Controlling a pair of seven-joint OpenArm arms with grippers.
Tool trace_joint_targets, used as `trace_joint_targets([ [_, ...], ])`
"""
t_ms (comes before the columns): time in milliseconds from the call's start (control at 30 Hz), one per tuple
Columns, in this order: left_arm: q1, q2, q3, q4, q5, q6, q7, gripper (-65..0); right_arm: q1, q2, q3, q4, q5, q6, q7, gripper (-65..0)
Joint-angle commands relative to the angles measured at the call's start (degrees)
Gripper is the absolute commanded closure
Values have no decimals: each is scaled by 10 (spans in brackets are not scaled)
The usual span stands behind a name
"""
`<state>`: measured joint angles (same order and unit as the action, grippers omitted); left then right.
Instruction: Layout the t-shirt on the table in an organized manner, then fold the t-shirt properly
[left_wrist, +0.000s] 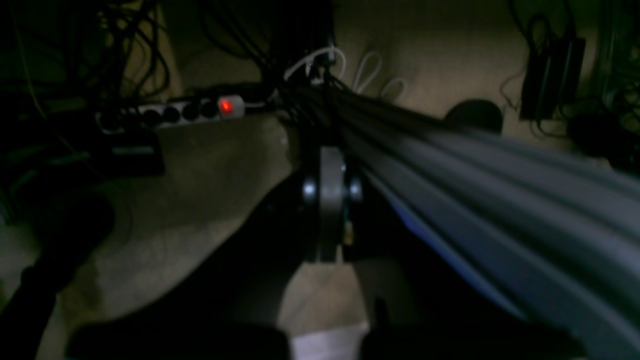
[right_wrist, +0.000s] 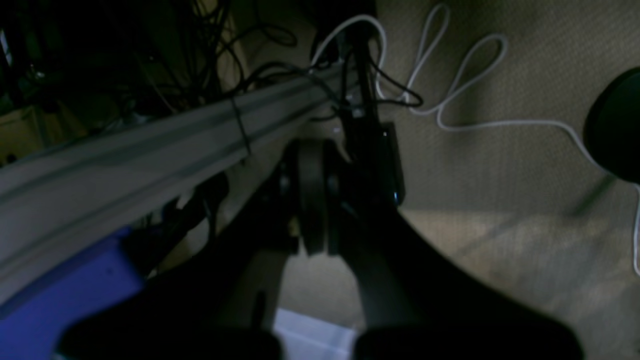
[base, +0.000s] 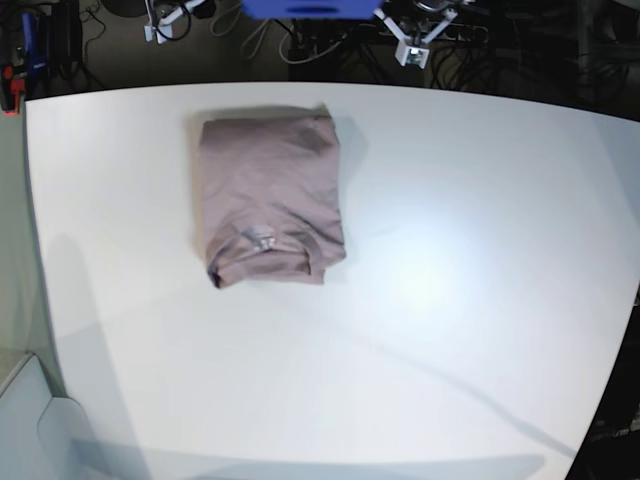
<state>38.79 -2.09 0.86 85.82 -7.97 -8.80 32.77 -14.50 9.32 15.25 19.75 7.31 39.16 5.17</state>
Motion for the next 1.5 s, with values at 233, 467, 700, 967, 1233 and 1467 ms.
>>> trace_joint_targets([
  [233,4,-12,-4,-67,-2,-2,-15,0,-3,5,1,2,1,8,6,0],
  [467,-87,-13,-52,-260,-2,-2,-86,0,13,7,-1,1,0,8,4,0],
  [700,-220,-24,-48,-553,-2,-2,-234,0,26,8,-2,0,0,8,6,0],
  [967,-352,-24,-50,-788,-3,-1,-337,0,43,5,-18,-5,-22,-37,7,0],
  [1233,-356,-20,-47,-787,-2,88,-340,0,64,-29,-89,-77,-107,-248,79,0],
  [1467,-356,-24,-49,-787,-3,95,-340,0,77,-42,-90,-112,-131,-383,105,0],
])
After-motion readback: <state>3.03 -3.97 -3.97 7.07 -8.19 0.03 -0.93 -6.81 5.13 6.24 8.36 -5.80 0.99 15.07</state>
